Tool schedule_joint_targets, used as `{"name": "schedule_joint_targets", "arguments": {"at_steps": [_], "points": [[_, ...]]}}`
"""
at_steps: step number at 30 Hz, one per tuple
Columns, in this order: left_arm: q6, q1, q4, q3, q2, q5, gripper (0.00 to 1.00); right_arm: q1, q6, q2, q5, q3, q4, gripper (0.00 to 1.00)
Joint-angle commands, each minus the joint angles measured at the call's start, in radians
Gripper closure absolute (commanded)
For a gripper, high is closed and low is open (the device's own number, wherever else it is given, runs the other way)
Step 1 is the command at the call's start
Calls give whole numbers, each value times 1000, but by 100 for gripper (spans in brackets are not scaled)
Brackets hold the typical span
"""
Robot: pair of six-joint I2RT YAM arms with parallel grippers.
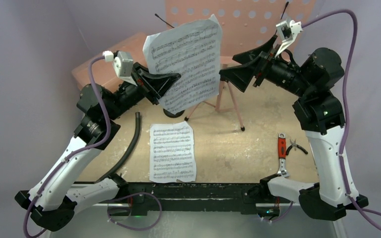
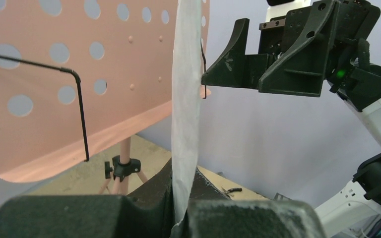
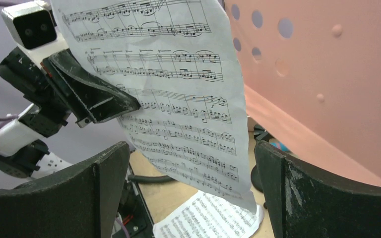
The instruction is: Set up the instrument practice props
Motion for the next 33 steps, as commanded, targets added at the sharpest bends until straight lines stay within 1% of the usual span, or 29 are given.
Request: {"name": "schedule_joint_targets", "arguments": {"at_steps": [1,6,10,14,18,21,24,33], "points": [[60,-1,-6,91,24,-18,100,2,-29,36,65,138,-96,3],[84,0,3,151,61,-27,100,2,-54,89,32,221,-146,4],[94,0,0,204,97,-29,100,2,-60,121,-37,254,-161,5],[89,-1,-31,258,134,-65,100,2,-71,167,-23,326,-231,7],[75,0,-68,328,178,-70,100,2,-86,229,43,446,-337,10],[62,-1,-66,372,210,-53,100,3,-91,248,89,513,-376,12],[52,-1,-66,409,240,-43,100,3,-87,242,155,537,-388,14],[10,0,-66,535,347,-20,100,3,-126,216,431,599,-458,23]]}}
